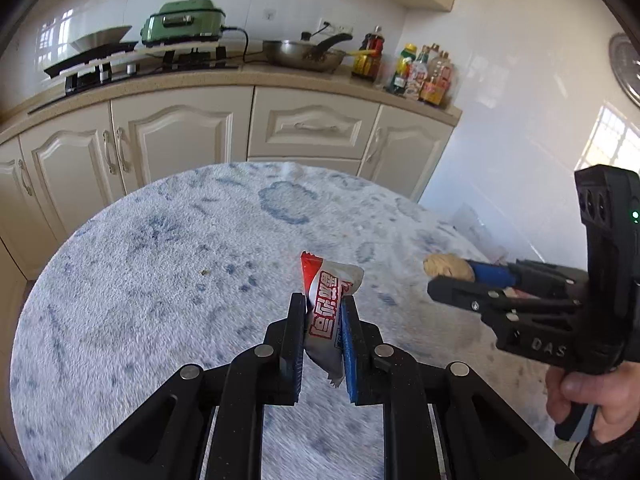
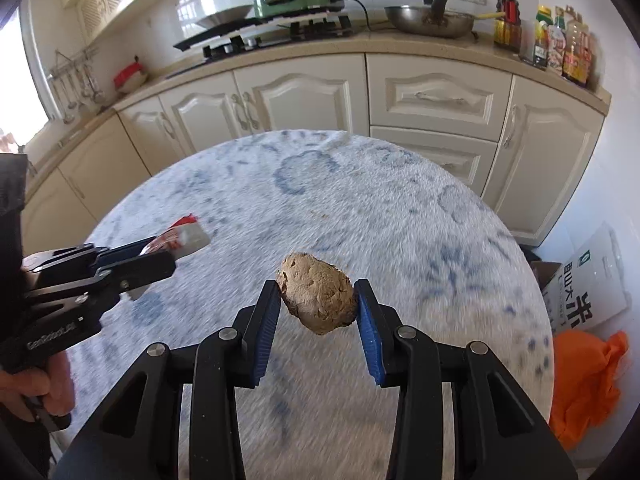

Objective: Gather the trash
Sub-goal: 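Grasp the red-and-white wrapper with the left tool, then carry the wrapper with left tool while right tool carries the ginger to the bin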

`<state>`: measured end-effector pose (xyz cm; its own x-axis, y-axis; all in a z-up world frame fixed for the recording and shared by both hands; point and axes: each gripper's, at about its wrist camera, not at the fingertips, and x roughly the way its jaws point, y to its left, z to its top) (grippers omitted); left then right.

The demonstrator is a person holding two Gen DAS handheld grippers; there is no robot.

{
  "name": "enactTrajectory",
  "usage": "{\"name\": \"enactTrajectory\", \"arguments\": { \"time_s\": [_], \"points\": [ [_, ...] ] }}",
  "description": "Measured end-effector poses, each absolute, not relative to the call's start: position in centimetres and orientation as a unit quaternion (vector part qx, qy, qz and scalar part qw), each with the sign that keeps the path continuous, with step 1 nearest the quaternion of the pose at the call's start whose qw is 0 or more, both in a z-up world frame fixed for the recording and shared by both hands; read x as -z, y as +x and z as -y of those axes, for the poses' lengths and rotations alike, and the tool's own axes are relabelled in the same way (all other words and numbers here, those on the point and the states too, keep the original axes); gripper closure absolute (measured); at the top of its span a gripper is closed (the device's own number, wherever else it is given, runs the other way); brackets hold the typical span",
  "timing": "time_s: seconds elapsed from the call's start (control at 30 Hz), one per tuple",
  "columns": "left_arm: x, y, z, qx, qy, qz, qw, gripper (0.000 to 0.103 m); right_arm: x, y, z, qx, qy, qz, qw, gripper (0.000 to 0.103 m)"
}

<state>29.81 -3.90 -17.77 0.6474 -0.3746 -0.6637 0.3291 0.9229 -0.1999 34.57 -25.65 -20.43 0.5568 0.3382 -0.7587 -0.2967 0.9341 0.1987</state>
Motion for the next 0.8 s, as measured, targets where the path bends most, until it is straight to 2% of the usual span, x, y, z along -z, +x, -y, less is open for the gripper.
{"name": "enactTrajectory", "arguments": {
  "time_s": [0.8],
  "points": [
    [7.1,10.9,12.2,0.242,0.009,-0.237,0.941,0.09,11.9,18.2,38.2,-0.128,0.113,-0.314,0.934,0.064]
  ]
}}
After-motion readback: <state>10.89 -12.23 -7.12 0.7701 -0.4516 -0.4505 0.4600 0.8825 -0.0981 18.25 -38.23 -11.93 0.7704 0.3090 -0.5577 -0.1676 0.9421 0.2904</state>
